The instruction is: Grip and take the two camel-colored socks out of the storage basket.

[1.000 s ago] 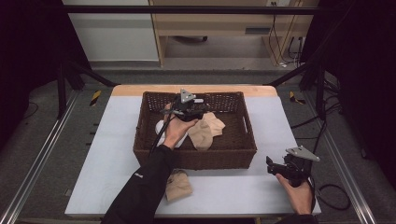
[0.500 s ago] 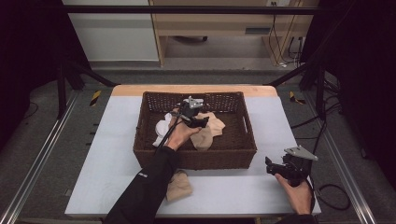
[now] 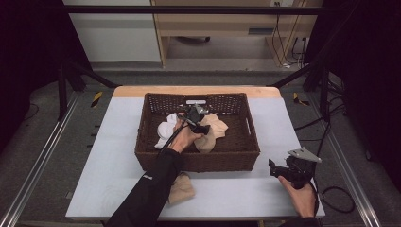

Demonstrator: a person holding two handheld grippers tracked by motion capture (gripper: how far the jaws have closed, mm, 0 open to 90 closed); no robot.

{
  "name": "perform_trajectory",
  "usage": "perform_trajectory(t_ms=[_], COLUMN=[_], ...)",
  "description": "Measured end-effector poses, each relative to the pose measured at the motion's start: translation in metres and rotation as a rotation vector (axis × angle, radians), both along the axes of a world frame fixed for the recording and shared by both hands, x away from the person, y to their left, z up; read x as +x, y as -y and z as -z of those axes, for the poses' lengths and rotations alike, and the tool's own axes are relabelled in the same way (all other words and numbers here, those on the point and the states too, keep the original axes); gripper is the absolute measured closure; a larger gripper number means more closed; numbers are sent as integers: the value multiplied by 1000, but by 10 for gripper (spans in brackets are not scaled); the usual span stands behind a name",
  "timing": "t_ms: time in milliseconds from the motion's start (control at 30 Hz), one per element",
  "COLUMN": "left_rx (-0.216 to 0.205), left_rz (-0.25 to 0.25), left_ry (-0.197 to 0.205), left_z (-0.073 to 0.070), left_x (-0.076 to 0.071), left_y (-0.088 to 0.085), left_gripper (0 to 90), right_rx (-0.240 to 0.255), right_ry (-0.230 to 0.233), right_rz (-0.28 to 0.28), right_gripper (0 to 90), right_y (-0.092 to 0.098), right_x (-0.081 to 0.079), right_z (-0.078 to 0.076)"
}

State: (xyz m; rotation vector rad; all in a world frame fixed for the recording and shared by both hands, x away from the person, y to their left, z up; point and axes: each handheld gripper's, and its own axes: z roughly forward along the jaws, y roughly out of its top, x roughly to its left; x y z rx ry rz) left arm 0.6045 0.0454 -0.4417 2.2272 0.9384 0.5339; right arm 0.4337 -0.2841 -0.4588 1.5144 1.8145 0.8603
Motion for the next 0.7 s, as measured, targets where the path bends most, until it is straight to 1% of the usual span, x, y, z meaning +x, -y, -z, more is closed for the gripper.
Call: perform_trajectory(t_ms=[33,100,200,267,300,367,400,467,500,567,633,700], left_rx=[7,8,51,66,71,102,103,103,106,105,103,99], left_rz=[5,8,21,32,42,66,67,64,58,50,45,42], left_ry=[-8,-11,-35,-50,-63,-80,-86,-93,-104,-108,-110,-101], left_z=[1,2,5,6,7,8,8,8,8,6,5,1], left_x=[0,1,1,1,1,1,0,0,0,0,-1,-2], left_y=[0,0,0,0,0,0,0,0,-1,-1,-1,-2], left_gripper=[441,442,473,527,569,647,690,749,780,834,846,854], right_rx=[0,1,-1,1,-2,-1,-2,0,0,2,5,3], right_ry=[0,0,1,-1,0,-1,-2,-2,-2,-1,1,-2], right_rz=[0,-1,-4,-4,-4,-5,-5,-5,-6,-4,-1,-4], right_gripper=[51,51,51,51,51,52,52,52,52,52,53,52], right_y=[0,0,-1,-1,-1,-1,-1,-1,-1,0,0,0], right_x=[0,0,0,0,0,0,0,0,0,-1,-1,-1], right_z=[0,0,0,0,0,0,0,0,0,-1,-1,-1])
